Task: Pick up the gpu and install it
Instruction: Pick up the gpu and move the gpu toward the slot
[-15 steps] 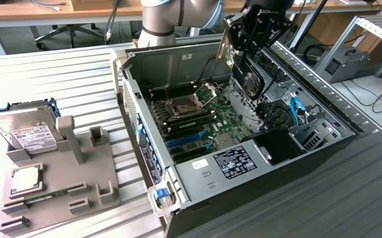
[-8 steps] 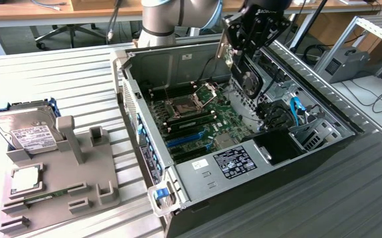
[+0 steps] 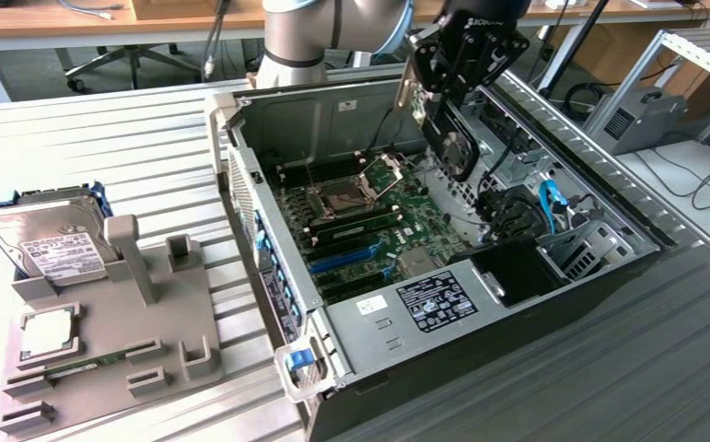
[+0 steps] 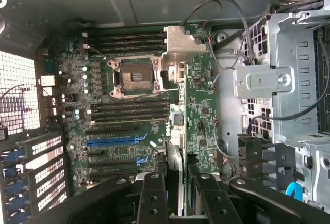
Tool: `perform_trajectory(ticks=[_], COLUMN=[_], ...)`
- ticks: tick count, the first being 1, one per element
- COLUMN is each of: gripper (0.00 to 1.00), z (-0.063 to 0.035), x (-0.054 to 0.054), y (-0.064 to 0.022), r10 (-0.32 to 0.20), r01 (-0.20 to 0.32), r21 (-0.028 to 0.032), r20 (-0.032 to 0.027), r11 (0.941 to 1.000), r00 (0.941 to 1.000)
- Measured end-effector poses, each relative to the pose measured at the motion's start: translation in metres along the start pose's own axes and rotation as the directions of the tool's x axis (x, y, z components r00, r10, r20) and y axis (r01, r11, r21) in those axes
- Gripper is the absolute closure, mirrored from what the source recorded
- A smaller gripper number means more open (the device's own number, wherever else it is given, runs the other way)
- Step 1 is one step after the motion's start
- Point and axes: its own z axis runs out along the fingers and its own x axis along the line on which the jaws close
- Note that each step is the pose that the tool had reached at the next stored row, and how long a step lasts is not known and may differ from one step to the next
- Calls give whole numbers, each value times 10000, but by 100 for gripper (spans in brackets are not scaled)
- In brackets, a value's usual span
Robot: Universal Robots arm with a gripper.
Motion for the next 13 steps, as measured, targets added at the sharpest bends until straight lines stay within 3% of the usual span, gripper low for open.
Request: perform_trajectory(ticks=[13], gripper=[74], z=[95], x=[21], y=[43], r10=[0], r01=[0], r21=[-1], r20=[0], r11=[10000], r00=[10000])
